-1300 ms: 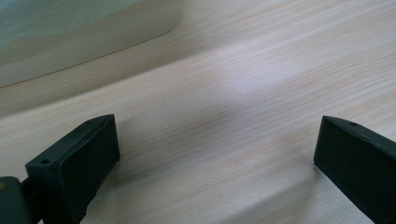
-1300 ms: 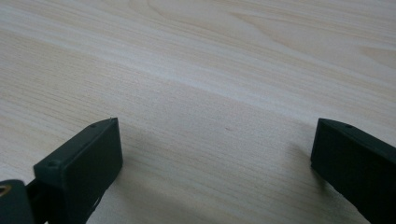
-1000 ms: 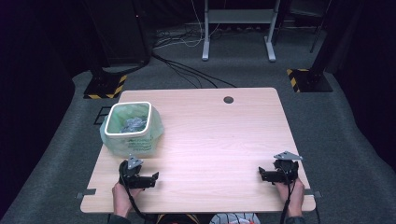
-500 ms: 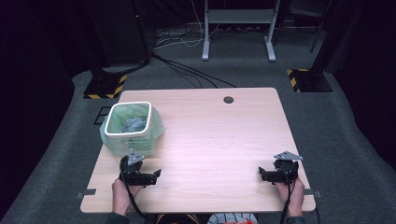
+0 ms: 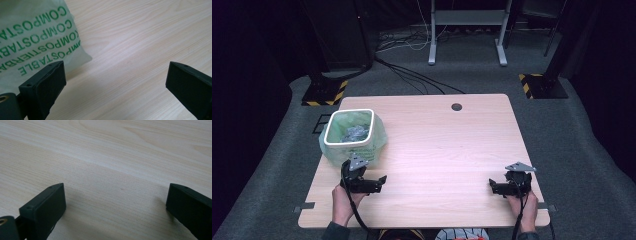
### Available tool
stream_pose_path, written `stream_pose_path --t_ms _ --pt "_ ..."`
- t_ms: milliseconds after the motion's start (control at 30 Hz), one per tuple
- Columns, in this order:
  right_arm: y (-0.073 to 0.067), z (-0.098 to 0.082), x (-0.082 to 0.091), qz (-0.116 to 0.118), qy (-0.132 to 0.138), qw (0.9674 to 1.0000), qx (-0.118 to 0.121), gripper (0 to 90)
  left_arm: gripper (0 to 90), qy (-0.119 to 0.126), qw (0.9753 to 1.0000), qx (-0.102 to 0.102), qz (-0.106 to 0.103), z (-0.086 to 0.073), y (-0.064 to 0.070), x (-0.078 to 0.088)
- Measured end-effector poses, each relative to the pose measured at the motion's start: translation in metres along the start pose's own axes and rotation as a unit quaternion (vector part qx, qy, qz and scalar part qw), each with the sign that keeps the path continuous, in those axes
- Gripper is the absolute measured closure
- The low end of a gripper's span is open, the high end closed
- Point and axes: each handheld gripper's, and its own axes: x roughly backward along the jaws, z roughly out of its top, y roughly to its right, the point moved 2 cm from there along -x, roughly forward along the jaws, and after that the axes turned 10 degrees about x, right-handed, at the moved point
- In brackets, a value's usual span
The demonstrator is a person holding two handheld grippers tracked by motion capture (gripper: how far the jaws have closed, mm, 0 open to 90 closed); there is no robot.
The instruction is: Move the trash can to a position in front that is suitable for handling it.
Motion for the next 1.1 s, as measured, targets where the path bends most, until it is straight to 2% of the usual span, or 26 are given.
stream_pose_path --t_ms 200,533,833,1100 --pt "0.0 0.0 0.0 -0.001 0.0 1.0 -0.002 2.0 3.1 0.003 1.0 -0.007 -0.004 0.013 0.004 0.009" --pt "0.0 0.0 0.0 -0.001 0.0 1.0 -0.002 2.1 3.9 0.022 0.9997 -0.012 -0.006 0.037 0.008 0.024" --pt "0.0 0.0 0.0 -0.002 0.001 1.0 -0.003 2.2 4.2 0.033 0.9993 -0.02 0.001 0.059 0.006 0.028" --pt "0.0 0.0 0.0 -0.002 0.001 1.0 -0.003 2.2 4.9 0.042 0.999 -0.016 0.008 0.078 0.0 0.027"
